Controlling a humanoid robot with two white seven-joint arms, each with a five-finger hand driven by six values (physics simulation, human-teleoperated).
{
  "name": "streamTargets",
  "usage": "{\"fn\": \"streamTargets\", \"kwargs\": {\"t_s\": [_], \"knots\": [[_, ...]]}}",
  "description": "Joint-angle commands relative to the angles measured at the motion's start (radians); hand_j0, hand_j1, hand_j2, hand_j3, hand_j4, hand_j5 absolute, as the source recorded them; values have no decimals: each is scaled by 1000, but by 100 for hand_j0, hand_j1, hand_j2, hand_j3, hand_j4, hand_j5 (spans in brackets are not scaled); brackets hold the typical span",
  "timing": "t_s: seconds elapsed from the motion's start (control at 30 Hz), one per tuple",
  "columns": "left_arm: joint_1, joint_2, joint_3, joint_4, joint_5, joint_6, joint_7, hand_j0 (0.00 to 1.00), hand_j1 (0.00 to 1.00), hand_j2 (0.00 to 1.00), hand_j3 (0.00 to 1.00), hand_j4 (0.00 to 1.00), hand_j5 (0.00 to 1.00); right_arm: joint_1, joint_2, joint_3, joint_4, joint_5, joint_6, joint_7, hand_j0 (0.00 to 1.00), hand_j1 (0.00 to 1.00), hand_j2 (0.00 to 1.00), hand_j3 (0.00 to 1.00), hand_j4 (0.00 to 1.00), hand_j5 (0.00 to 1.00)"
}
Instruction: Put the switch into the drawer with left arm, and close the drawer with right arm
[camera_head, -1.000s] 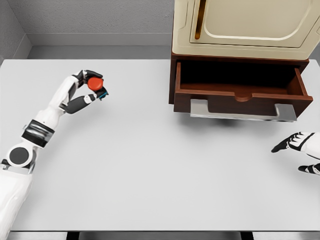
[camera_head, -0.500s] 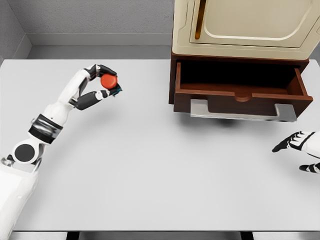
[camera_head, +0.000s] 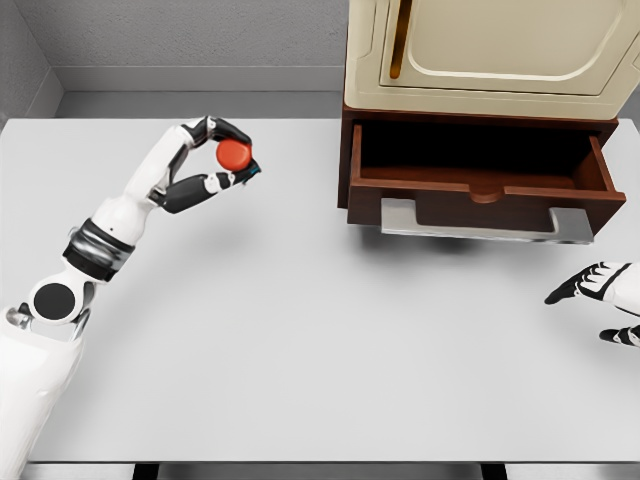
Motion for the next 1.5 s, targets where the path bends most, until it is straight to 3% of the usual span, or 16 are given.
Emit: {"fn": "streamTargets", "kwargs": {"t_s": [0.0, 0.5, 0.8, 0.9, 1.13, 1.47], "knots": [[0, -1, 0, -40, -16, 2, 0, 49, 49, 49, 49, 49, 49, 0, -2, 0, -1, -7, 2, 0, 78, 78, 78, 78, 78, 78], [-51, -19, -20, -69, -18, 0, 0, 49, 49, 49, 49, 49, 49, 0, -14, 2, 1, -10, 2, 0, 79, 79, 79, 79, 79, 79], [-61, -59, -24, -144, -125, -1, 0, 49, 49, 49, 49, 49, 49, 0, -22, 2, 1, -11, 2, 0, 79, 79, 79, 79, 79, 79], [-74, -87, -44, -144, -135, -1, 0, 49, 49, 49, 49, 49, 49, 0, -23, 2, 1, -11, 2, 0, 79, 79, 79, 79, 79, 79], [-83, -176, -64, -142, -245, -1, 0, 49, 49, 49, 49, 49, 49, 0, -22, 2, 1, -11, 2, 0, 78, 78, 78, 78, 78, 78], [-123, -203, -87, -148, -286, -1, 0, 49, 49, 49, 49, 49, 49, -2, -19, 2, 1, -10, 2, 0, 79, 79, 79, 79, 79, 79]]}}
